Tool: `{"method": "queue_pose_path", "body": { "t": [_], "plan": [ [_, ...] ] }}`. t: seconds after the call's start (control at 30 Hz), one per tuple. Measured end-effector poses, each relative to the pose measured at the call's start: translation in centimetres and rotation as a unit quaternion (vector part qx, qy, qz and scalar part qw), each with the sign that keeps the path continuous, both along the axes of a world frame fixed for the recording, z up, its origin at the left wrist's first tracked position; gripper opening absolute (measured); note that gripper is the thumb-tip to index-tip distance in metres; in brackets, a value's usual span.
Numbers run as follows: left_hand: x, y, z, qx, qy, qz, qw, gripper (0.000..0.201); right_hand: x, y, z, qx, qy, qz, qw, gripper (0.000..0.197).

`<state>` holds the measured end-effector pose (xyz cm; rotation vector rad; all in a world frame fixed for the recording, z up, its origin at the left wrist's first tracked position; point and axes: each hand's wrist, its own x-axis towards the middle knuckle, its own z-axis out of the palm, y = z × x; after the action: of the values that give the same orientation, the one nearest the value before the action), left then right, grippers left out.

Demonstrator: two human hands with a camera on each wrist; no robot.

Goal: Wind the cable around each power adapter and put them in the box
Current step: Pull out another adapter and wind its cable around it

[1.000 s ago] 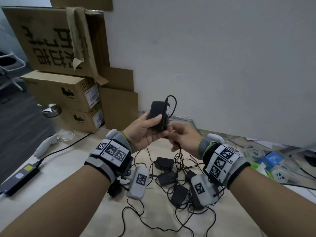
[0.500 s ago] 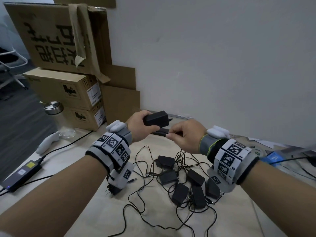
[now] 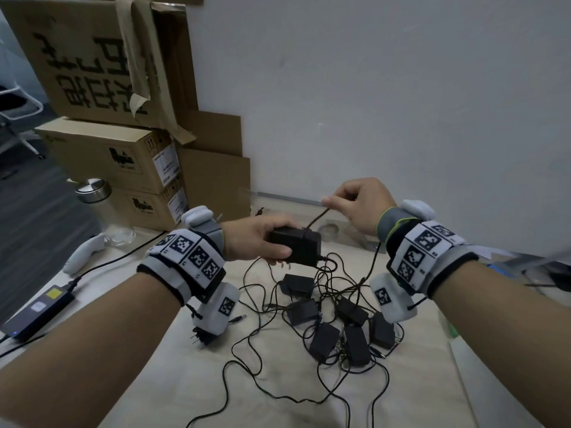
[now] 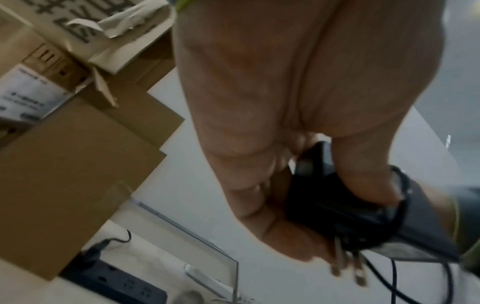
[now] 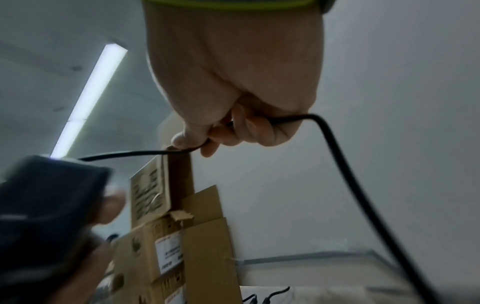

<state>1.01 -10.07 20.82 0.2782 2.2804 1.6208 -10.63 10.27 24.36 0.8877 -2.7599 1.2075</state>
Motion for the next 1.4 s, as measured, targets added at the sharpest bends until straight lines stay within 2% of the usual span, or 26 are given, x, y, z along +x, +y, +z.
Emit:
{"method": "queue_pose_path", "body": {
  "t": [0.13,0.2,0.3,0.37,0.5,0.6,0.7,0.77,0.9,1.0,1.1,1.17,1.23,1.33,1.4],
  "plan": [
    [0.4,0.8,0.2,0.148,-0.064,-0.042,0.986,0.041,0.3,0.2,-0.8,-0.035,-0.063,-0.005,0.997,0.026],
    [0.5,1.2,0.1,0.204,-0.079,-0.061,0.974,0.055,0.7,0.0,-1.3,-0.043,-0.075,-0.005,0.996,0.024],
    [0.6,1.5,0.1,0.244,-0.084,-0.07,0.964,0.078,1.0,0.0,-1.9,-0.063,-0.095,-0.008,0.993,0.024],
    [0.5,1.3,0.1,0.254,-0.088,-0.061,0.961,0.085,1.0,0.0,-2.2,-0.068,-0.101,-0.012,0.992,0.023],
    [0.7,0.8,-0.3,0.322,-0.075,-0.009,0.944,0.066,0.3,0.0,-3.3,-0.068,-0.1,-0.05,0.991,0.028],
    [0.3,1.2,-0.3,0.373,-0.035,0.107,0.921,0.043,0.6,0.0,-4.2,-0.056,-0.108,-0.049,0.991,0.031],
    [-0.5,1.3,-0.6,0.384,0.007,0.245,0.89,0.032,2.1,-0.2,-4.5,0.031,-0.094,-0.008,0.995,0.028],
    [-0.8,1.3,-0.9,0.364,0.029,0.302,0.88,0.023,3.2,-0.6,-4.4,0.092,-0.082,0.029,0.992,0.027],
    [-1.2,1.3,-1.5,0.293,0.058,0.393,0.87,0.013,5.0,-1.4,-3.7,0.128,-0.037,0.092,0.987,0.025],
    [-1.5,1.0,-2.0,0.257,0.054,0.445,0.856,0.015,5.9,-1.9,-2.8,0.169,0.006,0.124,0.978,0.027],
    [-1.4,0.4,-3.0,0.173,0.062,0.469,0.864,0.029,6.3,-2.1,-2.0,0.19,0.046,0.135,0.971,0.027],
    [-1.0,0.2,-3.3,0.059,0.098,0.453,0.884,0.033,6.3,-2.3,-1.6,0.193,0.072,0.138,0.969,0.026],
    [-0.6,0.1,-3.4,-0.035,0.142,0.385,0.911,0.033,6.1,-2.4,-1.0,0.195,0.09,0.137,0.967,0.023],
    [0.0,0.1,-3.4,-0.081,0.15,0.256,0.951,0.04,5.1,-2.5,-0.3,0.185,0.095,0.128,0.97,0.018],
    [0.4,0.1,-3.1,-0.094,0.145,0.196,0.965,0.042,3.9,-2.3,0.0,0.161,0.077,0.115,0.977,0.018]
  ]
}}
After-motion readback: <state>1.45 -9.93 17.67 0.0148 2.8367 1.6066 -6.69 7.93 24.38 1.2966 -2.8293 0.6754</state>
